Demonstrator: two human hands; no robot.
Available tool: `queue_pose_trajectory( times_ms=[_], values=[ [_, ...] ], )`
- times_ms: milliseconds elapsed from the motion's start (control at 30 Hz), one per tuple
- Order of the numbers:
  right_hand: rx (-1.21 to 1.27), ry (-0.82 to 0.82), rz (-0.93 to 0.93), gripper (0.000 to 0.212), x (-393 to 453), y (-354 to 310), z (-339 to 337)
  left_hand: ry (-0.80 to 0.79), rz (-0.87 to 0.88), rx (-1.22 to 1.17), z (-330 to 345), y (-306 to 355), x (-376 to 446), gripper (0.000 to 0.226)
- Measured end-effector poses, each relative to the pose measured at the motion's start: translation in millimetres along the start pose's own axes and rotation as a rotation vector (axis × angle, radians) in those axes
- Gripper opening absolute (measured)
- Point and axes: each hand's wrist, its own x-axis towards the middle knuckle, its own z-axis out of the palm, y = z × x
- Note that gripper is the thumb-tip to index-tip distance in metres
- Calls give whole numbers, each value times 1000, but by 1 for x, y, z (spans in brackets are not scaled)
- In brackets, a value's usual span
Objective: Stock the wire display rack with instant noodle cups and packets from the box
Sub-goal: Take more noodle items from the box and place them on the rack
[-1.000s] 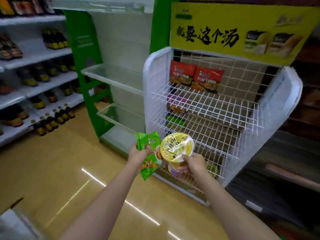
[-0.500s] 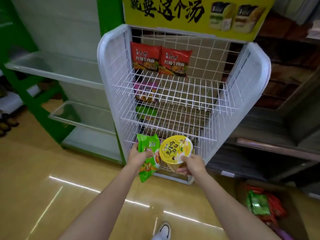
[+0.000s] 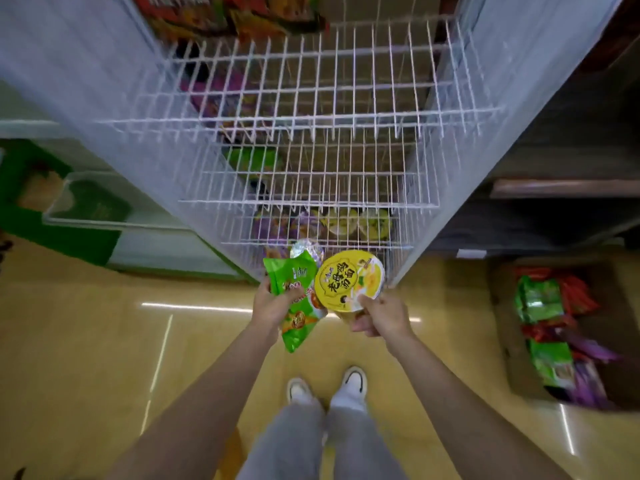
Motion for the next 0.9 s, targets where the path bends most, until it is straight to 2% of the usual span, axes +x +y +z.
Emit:
queue_pose_trajectory(
  times_ms=[467,567,733,900],
  values=[
    [263,78,258,15,138,148,41,-58,-130,294,36,-141,158,41],
    [228,76,272,26,169,176,54,-104,-122,342,39,-172,193,40],
    [152,59,239,29,207,205,70,-219,-99,531,48,-216,248,38],
    [41,8,211,31,251,219,79,-158,-114,417,60,-243,291,38]
  ],
)
